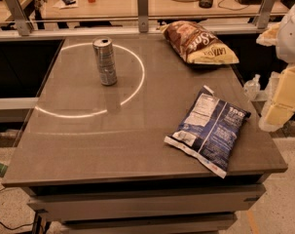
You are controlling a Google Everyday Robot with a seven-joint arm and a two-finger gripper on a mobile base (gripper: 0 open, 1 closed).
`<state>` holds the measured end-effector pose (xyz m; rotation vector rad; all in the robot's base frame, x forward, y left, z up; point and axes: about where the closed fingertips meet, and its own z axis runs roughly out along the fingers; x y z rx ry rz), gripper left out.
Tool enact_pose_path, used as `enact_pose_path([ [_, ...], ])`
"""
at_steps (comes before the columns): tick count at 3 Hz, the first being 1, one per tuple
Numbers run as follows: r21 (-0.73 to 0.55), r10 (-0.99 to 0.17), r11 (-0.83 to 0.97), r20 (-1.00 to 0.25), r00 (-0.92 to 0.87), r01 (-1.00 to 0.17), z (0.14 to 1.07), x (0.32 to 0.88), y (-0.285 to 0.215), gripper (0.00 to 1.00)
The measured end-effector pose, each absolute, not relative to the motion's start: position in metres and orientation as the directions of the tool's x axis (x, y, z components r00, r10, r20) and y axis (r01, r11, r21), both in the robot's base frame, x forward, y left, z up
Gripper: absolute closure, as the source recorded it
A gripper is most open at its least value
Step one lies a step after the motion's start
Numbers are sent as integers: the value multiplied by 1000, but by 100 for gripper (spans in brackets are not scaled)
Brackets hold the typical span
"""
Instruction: Pick redbull can
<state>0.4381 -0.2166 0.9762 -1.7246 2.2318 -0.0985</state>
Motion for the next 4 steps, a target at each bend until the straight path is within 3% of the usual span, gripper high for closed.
enact_pose_path([
  [1,-246,-953,270,-207,-221,-931,976,438,-217,0],
  [2,-228,-938,250,-296,-178,-941,982,440,-208,0],
  [4,-275,-818,156,-575,32,-949,1029,437,-149,0],
])
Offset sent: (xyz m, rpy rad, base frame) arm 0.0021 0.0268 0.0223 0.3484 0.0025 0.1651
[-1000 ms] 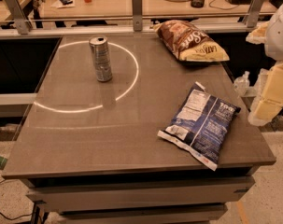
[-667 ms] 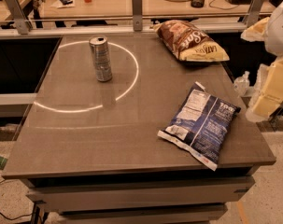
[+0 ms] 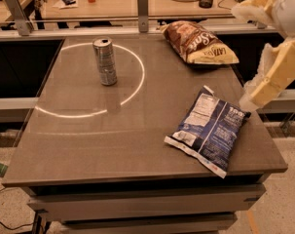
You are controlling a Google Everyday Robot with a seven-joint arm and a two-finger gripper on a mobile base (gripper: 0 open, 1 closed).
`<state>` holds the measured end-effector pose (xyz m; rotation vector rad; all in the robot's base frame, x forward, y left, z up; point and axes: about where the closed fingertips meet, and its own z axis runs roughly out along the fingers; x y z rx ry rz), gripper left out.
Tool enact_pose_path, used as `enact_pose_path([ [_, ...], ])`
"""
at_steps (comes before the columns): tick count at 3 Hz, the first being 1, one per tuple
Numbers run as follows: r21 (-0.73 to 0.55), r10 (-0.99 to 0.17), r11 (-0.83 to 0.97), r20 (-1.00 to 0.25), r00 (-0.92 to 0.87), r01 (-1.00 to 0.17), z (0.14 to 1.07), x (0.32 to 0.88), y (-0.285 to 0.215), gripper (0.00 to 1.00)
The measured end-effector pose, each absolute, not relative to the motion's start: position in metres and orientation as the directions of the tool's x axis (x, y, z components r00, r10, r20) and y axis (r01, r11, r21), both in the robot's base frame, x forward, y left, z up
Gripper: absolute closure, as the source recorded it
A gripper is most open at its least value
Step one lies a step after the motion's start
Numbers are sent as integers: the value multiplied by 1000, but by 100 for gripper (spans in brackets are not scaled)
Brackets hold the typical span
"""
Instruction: Pick redbull can
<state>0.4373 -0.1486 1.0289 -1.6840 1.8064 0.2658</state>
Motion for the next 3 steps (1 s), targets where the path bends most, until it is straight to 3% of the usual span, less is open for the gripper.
enact_pose_path([
  [2,-78,-501,146,-866,-5,-986,1015,461,-83,0],
  [3,-82,-290,68,-955,59,-994,1015,473,-58,0],
])
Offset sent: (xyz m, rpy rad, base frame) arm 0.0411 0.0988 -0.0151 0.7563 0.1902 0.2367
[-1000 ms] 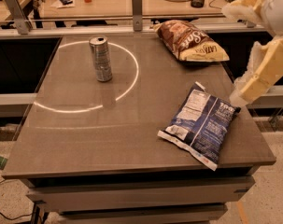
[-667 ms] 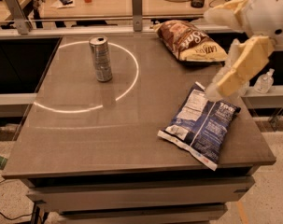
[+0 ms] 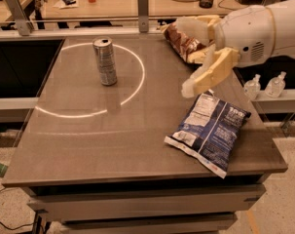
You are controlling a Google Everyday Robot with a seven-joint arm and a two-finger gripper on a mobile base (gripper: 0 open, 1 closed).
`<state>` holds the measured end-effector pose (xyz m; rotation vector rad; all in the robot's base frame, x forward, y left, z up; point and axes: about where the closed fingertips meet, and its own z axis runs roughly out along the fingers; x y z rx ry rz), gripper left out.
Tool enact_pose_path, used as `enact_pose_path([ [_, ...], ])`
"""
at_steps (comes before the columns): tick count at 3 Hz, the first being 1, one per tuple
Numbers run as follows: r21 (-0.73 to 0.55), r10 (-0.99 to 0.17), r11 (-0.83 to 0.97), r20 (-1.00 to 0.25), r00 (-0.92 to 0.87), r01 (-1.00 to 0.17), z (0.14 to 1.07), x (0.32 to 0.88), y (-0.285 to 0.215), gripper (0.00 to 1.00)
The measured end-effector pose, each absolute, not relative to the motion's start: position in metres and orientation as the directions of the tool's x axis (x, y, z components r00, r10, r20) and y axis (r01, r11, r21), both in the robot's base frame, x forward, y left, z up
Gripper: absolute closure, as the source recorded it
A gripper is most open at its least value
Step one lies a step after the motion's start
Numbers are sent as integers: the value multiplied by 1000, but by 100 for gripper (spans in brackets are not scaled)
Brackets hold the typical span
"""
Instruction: Pick redbull can
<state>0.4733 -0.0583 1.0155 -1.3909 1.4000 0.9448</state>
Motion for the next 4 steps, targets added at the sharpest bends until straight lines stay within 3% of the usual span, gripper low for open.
enact_pose_path([
  [1,-64,-156,112,-987,46,-992,1016,486,-49,0],
  [2,-18,-96,198,-995,-2,-980,1013,507,-39,0],
  [4,-12,-87,227,-996,-8,-974,1014,515,-38,0],
])
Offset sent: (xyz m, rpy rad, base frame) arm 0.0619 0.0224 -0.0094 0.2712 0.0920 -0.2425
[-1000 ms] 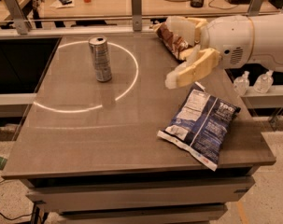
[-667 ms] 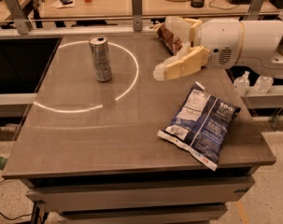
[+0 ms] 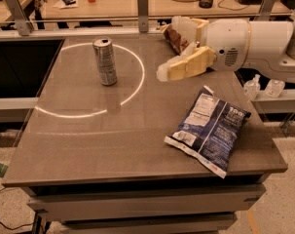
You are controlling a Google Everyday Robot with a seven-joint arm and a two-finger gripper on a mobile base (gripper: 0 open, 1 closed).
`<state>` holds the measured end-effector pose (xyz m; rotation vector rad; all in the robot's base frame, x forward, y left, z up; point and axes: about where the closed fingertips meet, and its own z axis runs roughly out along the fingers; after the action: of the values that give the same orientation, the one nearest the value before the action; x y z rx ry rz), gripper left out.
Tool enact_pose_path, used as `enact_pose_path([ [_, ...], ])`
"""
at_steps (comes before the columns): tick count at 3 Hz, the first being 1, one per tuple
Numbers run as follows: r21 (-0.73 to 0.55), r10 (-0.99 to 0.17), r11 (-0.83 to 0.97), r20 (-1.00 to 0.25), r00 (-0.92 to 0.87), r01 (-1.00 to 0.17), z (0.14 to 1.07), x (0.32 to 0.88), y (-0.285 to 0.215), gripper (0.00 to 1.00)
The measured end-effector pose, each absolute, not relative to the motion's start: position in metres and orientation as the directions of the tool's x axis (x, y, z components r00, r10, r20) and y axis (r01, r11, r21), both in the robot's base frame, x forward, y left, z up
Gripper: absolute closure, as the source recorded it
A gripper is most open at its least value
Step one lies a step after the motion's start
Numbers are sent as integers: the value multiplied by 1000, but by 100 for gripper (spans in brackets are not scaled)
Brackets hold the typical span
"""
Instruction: Pick redbull can
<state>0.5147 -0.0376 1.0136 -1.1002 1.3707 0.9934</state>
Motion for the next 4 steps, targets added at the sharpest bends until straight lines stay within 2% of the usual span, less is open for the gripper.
enact_pose_path([
  [2,-25,-93,278,-996,-1,-960,992,538,-29,0],
  [4,33,-50,448,-997,-61,-893,948,577,-18,0],
])
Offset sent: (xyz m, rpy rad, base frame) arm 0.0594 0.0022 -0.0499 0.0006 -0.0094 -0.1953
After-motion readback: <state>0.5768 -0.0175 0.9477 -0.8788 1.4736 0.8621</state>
